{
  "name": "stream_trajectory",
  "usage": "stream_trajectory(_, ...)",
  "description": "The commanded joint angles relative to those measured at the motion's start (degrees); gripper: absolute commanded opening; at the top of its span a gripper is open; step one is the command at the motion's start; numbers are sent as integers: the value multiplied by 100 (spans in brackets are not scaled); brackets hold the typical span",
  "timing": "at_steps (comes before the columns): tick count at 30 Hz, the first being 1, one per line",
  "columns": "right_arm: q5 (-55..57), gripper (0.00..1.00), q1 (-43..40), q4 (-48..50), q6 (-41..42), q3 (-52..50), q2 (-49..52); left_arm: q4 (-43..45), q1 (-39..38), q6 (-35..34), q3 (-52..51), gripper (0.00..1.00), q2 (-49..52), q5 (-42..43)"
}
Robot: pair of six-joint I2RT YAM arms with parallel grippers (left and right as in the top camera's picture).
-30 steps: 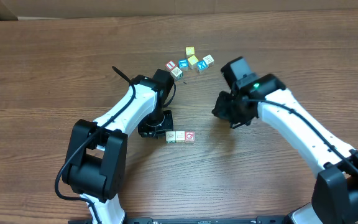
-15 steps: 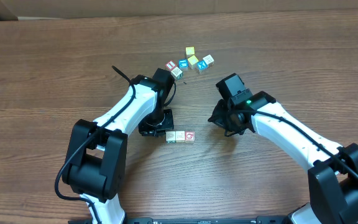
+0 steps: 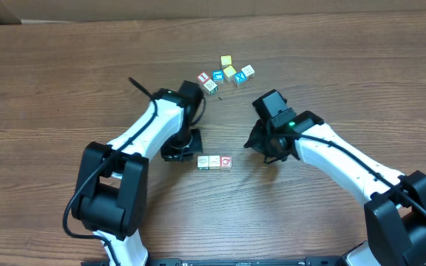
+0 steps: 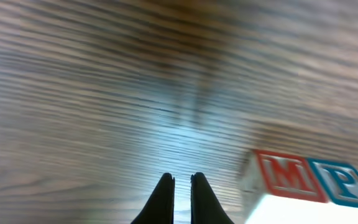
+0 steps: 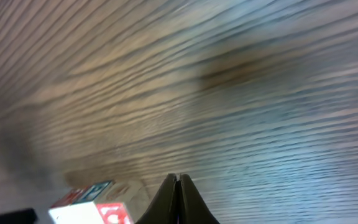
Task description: Flip 3 blocks
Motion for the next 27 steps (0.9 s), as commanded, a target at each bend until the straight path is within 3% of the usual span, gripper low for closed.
stream_trajectory(1, 136, 4, 264, 114, 17, -31, 101, -31, 466, -188, -15, 4, -778, -210)
stream_trajectory(5, 470, 4, 391, 225, 37, -31, 186, -9, 892, -186, -15, 4, -1766, 122)
stream_trajectory(10, 455, 4, 393, 260, 190, -31, 404, -116, 866, -11, -17, 4, -2588, 66)
stream_trajectory(15, 0, 4, 393, 258, 186, -31, 605, -28, 621, 44, -315, 4, -2588, 81)
stream_trajectory(27, -339, 4, 417, 48, 184, -42, 614, 1613, 498, 74, -1910, 4, -2120, 723)
